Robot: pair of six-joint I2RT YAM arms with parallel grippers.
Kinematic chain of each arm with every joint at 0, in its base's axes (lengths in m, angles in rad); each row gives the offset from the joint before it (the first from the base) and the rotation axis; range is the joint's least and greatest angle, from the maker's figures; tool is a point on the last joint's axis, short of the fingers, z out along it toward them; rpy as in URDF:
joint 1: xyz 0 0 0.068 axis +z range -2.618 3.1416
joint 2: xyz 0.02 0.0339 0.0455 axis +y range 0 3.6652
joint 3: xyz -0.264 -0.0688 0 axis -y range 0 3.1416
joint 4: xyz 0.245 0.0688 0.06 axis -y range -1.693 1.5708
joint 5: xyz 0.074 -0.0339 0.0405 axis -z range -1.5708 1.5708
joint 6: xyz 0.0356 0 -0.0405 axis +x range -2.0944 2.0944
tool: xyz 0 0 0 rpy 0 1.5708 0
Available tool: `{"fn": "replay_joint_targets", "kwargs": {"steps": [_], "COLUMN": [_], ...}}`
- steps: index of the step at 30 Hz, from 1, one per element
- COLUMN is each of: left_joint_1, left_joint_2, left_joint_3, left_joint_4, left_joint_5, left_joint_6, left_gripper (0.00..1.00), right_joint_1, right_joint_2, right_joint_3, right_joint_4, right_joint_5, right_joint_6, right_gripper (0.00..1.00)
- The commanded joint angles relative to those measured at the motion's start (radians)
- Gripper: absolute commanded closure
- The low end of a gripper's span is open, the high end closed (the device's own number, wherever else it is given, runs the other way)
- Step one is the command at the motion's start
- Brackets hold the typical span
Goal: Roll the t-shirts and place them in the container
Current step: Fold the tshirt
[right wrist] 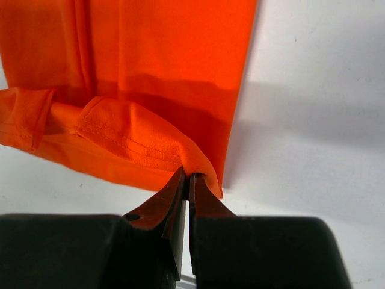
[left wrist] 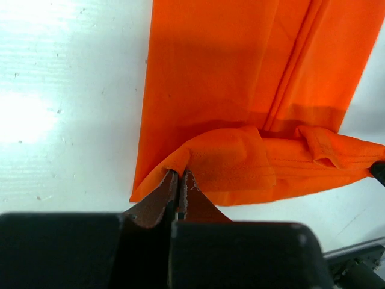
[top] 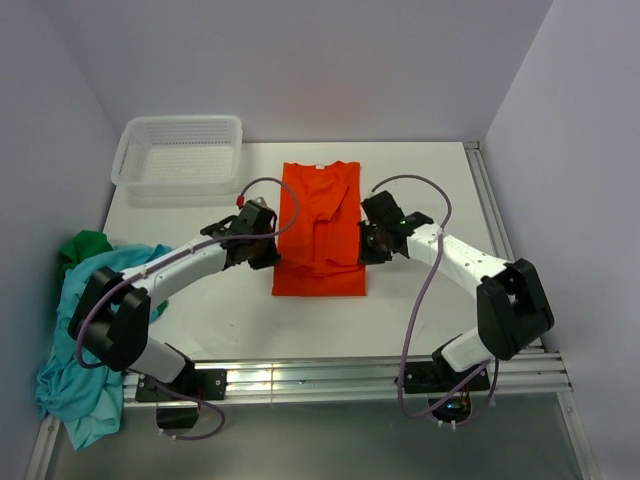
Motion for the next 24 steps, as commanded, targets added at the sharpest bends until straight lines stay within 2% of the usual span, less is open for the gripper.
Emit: {"fn": "replay_joint_targets", "kwargs": {"steps": [1, 2, 4, 5, 7, 8, 9, 11, 17, 24], "left_joint_1": [0.015, 0.018, 0.028, 0.031, 0.037, 0.038, 0.038, 0.041, 0.057, 0.055], "left_joint_2": [0.045, 0.052, 0.078, 0.085, 0.094, 0.094, 0.089, 0.063, -0.046, -0.179], "left_joint_3": [0.028, 0.028, 0.027, 0.028, 0.044, 0.054, 0.065, 0.096, 0.084, -0.19], "left_joint_4": [0.076, 0.092, 0.108, 0.111, 0.116, 0.105, 0.08, 0.062, 0.045, 0.151], "left_joint_5": [0.015, 0.017, 0.014, 0.015, 0.011, -0.02, -0.034, -0.054, -0.042, 0.069], "left_joint_6": [0.037, 0.04, 0.049, 0.051, 0.071, 0.071, 0.074, 0.079, 0.089, 0.051], "left_gripper": [0.97, 0.94, 0.89, 0.76, 0.57, 0.44, 0.39, 0.32, 0.31, 0.39], "right_joint_1": [-0.018, -0.019, -0.027, -0.03, -0.042, -0.045, -0.052, -0.068, -0.075, -0.07], "right_joint_2": [0.044, 0.053, 0.087, 0.097, 0.108, 0.105, 0.095, 0.075, -0.065, -0.206], "right_joint_3": [0.048, 0.049, 0.056, 0.069, 0.077, 0.085, 0.089, 0.095, 0.018, -0.217], "right_joint_4": [0.056, 0.063, 0.088, 0.091, 0.108, 0.113, 0.116, 0.12, 0.128, 0.198], "right_joint_5": [0.022, 0.022, 0.027, 0.033, 0.059, 0.061, 0.059, 0.055, 0.029, -0.037], "right_joint_6": [-0.02, -0.02, -0.016, -0.015, -0.003, 0.002, 0.003, 0.013, 0.011, 0.02], "right_gripper": [1.0, 1.0, 0.92, 0.84, 0.5, 0.46, 0.41, 0.4, 0.39, 0.45]}}
